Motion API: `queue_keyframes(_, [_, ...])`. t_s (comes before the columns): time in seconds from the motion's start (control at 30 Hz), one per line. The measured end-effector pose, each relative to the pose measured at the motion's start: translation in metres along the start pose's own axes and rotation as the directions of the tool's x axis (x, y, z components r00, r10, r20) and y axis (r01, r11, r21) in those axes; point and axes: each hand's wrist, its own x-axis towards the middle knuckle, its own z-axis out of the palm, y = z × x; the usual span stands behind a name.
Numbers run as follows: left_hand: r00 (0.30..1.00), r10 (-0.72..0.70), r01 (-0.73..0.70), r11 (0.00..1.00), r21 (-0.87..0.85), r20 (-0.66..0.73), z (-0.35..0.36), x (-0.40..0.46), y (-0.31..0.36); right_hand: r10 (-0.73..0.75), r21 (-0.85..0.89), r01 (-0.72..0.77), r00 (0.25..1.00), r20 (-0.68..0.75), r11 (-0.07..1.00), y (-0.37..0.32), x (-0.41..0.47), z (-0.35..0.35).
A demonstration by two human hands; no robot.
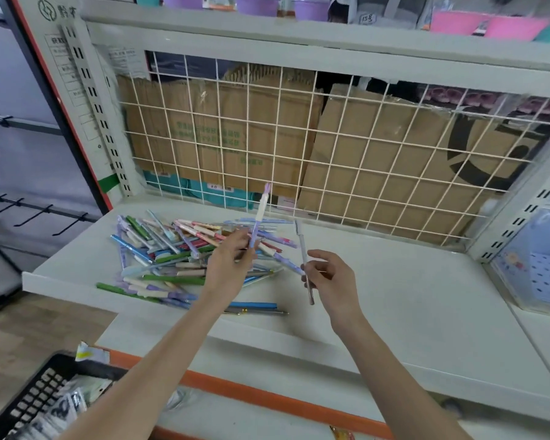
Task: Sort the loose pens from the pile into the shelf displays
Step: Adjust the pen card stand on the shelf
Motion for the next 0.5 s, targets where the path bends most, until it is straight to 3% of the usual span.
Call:
queue_keyframes(0.13, [0.992,-0.038,0.069,0.961,-0.267,0.121,0.020,-0.012,0.018,0.003,0.071,-0.003,1.000,-0.005,0.997,-0.002,-0.013,-0.017])
queue_keyframes(0.27, [0.976,-0.051,0.138,0.896,-0.422,0.213,0.047,-0.022,0.030,0.023,0.123,-0.019,0.999,-0.031,0.992,-0.005,-0.031,-0.044])
queue_keyframes(0.5, [0.921,0.060,0.140,0.872,-0.469,0.385,0.100,-0.043,0.055,0.002,0.124,0.005,0.998,-0.057,0.992,-0.010,-0.061,-0.102])
